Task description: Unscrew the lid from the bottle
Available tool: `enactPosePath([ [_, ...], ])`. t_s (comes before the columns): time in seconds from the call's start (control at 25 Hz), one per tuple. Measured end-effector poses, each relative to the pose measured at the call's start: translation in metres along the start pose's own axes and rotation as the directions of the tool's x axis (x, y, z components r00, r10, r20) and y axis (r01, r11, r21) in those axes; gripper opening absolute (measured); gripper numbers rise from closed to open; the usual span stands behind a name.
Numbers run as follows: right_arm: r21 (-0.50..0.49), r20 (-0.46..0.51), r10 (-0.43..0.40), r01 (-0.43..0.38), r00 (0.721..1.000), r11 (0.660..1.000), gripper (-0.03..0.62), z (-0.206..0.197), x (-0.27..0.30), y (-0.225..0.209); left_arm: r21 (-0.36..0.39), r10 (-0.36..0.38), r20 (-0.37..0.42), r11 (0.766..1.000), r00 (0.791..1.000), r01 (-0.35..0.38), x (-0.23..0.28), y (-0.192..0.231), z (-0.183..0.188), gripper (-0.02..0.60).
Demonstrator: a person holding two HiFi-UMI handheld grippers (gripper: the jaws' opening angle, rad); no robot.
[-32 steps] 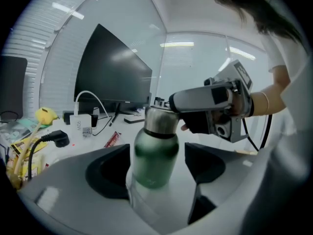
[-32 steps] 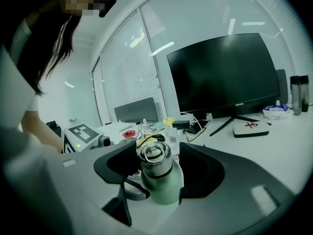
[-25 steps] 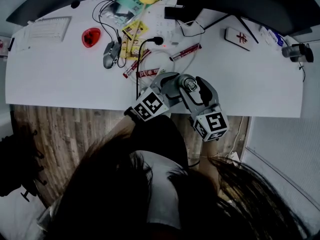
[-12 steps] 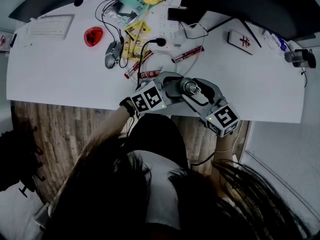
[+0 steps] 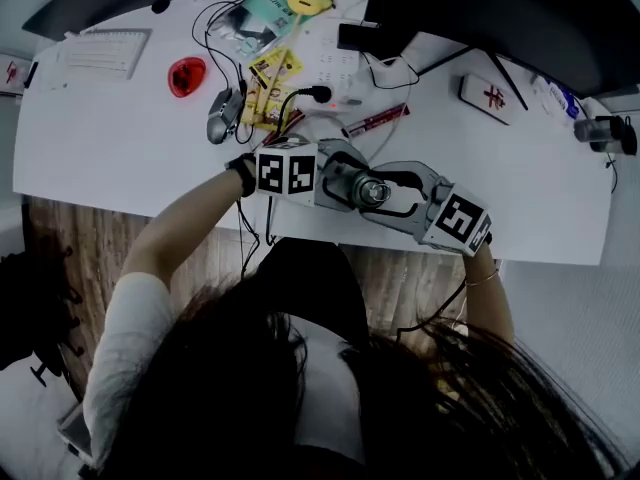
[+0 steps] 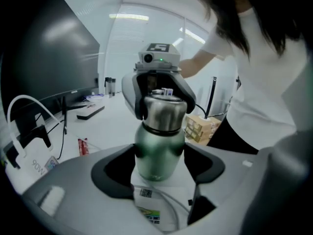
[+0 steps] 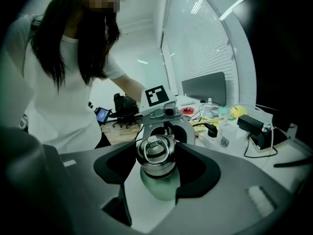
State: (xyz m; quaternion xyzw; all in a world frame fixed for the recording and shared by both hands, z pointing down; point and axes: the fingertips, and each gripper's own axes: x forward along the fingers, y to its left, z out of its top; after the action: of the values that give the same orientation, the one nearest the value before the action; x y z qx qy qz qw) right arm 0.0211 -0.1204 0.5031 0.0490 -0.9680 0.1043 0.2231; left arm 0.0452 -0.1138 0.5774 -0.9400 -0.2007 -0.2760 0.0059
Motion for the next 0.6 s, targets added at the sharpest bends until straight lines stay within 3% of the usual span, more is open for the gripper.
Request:
enactPosePath([
  [0.2, -0.087, -0.098, 0.09, -0.098, 0.991, 0.991, 0.249, -0.004, 0.003, 0.003, 0.033, -0.064, -0.048, 0.997, 0.997, 0.065, -0.001, 0.0, -0.004, 0.367],
  [0.32, -0.048, -0.099, 0.062, -0.067, 0.993, 0.997, 0.249, -0.005, 0.003, 0.003, 0.021, -0.043, -0.032, 0.999, 0.999, 0.044, 0.0, -0.001, -0.003, 0.367],
  [0.4, 0.02, -0.058, -0.024, 0.026, 0.998, 0.999, 0.25, -0.004, -0.001, 0.0, -0.004, 0.006, 0.004, 1.0, 1.0, -0.006, 0.0, -0.001, -0.001, 0.367],
  [0.48, 0.118, 0.041, -0.163, 0.157, 0.986, 0.98, 0.25, 0.001, -0.01, -0.004, -0.053, 0.085, 0.045, 0.995, 0.995, -0.083, 0.001, -0.001, 0.0, 0.367],
  [0.52, 0.179, 0.094, -0.247, 0.227, 0.965, 0.957, 0.252, 0.003, -0.016, -0.005, -0.083, 0.132, 0.065, 0.989, 0.989, -0.126, 0.001, -0.002, 0.001, 0.367],
  [0.6, 0.315, 0.169, -0.416, 0.351, 0.893, 0.882, 0.252, 0.002, -0.024, -0.002, -0.139, 0.225, 0.091, 0.968, 0.97, -0.211, 0.002, -0.002, 0.001, 0.367],
])
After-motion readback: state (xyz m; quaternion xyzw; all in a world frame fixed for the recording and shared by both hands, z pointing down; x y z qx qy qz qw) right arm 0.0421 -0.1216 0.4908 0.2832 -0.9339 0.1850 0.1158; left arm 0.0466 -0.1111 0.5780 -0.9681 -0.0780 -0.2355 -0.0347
